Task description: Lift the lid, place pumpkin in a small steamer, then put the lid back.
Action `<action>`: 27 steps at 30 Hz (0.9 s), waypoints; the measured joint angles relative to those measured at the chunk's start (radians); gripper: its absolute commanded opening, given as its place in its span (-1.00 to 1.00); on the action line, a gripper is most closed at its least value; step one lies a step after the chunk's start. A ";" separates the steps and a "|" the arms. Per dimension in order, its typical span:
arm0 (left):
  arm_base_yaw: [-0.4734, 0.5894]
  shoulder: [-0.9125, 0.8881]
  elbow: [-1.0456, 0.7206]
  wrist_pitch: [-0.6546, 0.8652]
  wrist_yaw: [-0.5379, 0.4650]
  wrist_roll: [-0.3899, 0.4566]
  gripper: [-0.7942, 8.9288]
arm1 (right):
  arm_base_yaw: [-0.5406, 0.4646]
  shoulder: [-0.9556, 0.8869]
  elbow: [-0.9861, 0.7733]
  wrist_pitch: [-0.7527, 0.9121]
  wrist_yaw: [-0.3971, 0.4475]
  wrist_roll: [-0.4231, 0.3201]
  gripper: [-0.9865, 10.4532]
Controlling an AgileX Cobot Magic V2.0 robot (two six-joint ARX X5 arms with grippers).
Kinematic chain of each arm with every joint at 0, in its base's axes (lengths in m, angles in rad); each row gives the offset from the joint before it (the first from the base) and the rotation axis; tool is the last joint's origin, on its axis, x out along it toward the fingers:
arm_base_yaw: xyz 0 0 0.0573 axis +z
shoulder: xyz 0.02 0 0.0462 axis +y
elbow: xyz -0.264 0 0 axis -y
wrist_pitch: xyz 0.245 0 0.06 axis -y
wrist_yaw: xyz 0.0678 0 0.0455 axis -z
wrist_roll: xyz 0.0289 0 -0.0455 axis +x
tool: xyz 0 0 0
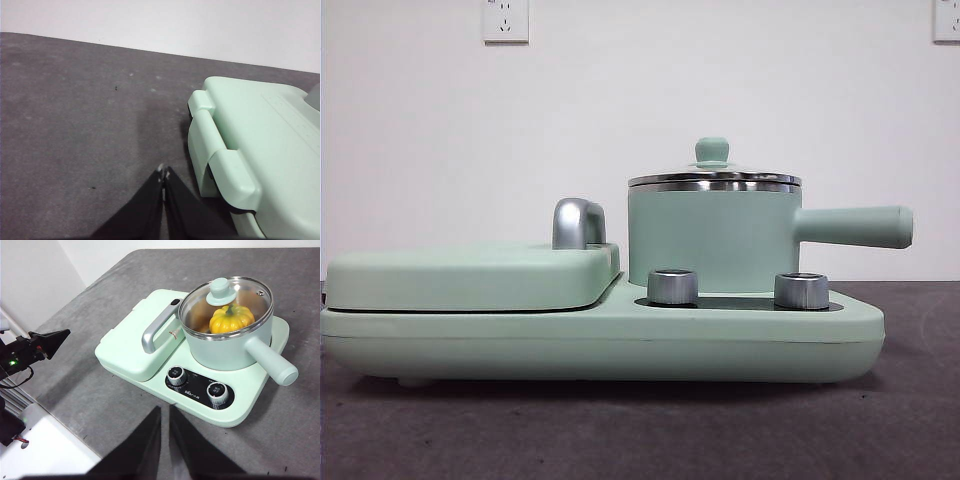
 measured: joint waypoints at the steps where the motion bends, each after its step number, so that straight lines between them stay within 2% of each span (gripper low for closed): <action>1: 0.000 0.000 0.000 0.000 0.000 0.001 -0.82 | 0.000 0.000 0.000 0.000 0.000 0.000 -0.79; 20: 0.000 0.000 0.000 0.000 0.000 0.003 -0.82 | -0.010 -0.005 -0.014 0.036 -0.001 0.000 -0.79; 23: 0.000 0.000 0.000 0.000 0.000 0.003 -0.82 | -0.087 -0.042 -0.097 0.144 -0.003 -0.003 -0.79; 27: 0.000 0.000 0.000 0.000 0.000 0.003 -0.82 | -0.253 -0.145 -0.317 0.413 0.018 -0.011 -0.79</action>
